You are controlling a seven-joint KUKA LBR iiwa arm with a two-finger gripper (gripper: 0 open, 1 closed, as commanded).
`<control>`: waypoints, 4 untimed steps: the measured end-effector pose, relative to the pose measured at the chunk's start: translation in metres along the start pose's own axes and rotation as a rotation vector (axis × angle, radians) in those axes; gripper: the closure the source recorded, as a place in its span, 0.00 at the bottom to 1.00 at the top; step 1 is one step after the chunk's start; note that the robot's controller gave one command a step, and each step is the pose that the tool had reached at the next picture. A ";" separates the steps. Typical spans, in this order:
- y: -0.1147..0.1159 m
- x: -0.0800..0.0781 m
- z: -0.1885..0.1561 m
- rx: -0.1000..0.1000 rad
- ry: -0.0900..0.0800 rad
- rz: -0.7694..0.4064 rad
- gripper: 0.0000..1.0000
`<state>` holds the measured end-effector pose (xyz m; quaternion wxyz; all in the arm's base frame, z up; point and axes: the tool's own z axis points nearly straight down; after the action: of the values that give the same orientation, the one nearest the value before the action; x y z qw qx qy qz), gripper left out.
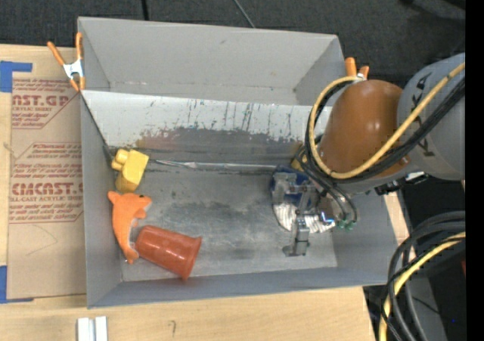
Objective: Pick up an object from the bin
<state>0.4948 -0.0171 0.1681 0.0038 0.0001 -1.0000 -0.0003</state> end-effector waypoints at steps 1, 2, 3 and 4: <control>0.000 -0.002 -0.004 0.001 -0.008 -0.001 0.00; -0.030 -0.014 -0.002 0.000 -0.009 -0.086 0.00; -0.050 -0.061 0.019 0.000 -0.011 -0.035 0.00; -0.055 -0.061 0.034 0.000 -0.020 -0.035 0.00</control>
Offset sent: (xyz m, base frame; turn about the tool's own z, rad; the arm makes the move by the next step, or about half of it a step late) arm 0.0310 -0.0839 -0.0023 -0.1959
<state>0.5559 -0.0725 0.1336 -0.0060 0.0178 -0.9998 -0.0003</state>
